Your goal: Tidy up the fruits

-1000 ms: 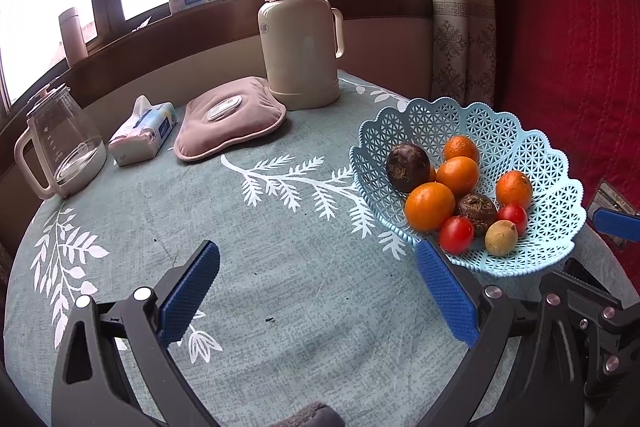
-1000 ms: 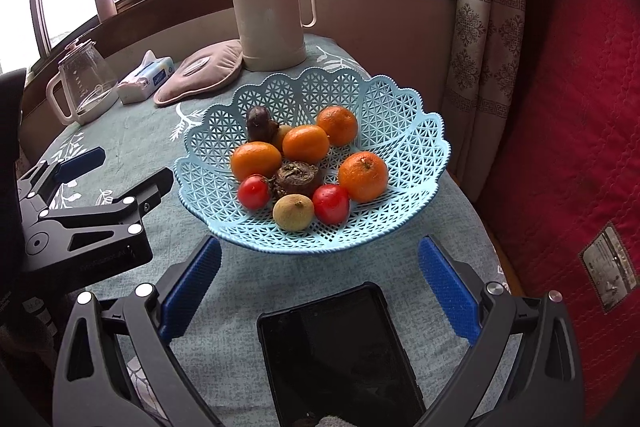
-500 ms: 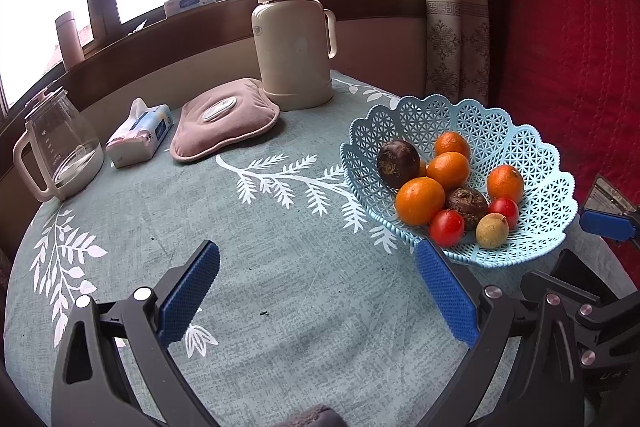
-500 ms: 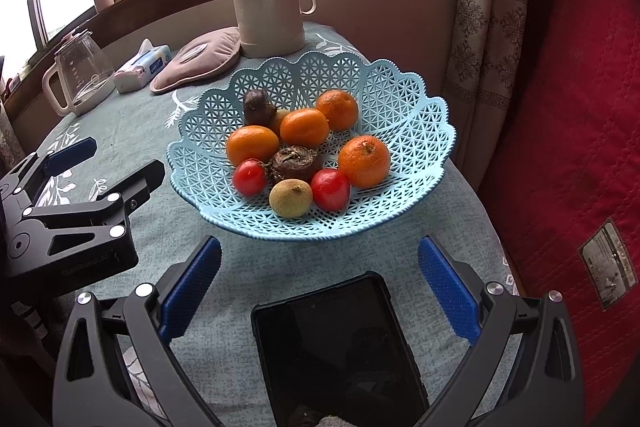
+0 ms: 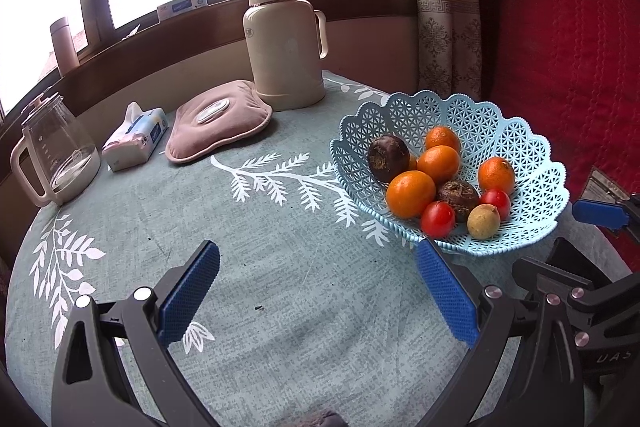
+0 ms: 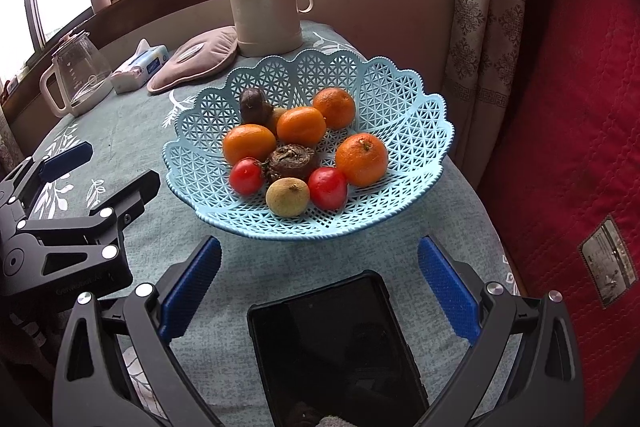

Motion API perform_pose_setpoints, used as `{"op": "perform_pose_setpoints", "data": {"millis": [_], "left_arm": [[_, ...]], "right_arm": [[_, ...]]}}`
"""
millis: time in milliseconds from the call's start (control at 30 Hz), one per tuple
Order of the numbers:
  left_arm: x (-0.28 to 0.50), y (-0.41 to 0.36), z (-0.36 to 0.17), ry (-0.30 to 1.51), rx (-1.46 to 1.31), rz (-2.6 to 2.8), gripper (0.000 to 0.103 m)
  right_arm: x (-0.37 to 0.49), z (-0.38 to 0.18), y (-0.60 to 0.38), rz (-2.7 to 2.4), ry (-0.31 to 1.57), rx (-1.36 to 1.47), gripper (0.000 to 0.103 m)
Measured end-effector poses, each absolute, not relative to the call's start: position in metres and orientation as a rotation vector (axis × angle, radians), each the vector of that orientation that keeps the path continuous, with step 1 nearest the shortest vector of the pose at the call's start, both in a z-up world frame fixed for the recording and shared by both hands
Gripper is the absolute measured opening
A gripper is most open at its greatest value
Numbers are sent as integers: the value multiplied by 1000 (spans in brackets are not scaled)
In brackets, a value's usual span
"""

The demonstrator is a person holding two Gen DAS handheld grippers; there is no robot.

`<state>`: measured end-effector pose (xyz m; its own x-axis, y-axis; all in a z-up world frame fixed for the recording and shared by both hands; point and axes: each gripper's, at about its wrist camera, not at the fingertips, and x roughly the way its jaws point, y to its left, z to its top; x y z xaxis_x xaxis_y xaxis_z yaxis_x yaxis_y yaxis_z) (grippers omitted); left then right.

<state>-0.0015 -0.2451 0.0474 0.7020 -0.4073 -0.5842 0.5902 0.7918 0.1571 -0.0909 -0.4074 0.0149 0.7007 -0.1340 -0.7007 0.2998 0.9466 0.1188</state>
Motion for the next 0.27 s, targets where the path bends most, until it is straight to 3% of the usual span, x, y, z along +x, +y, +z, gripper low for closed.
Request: {"op": "perform_pose_setpoints", "data": {"millis": [267], "left_arm": [[5, -236, 46, 602, 315, -542, 98]], "right_arm": [[-91, 15, -407, -242, 757, 232, 100]]}}
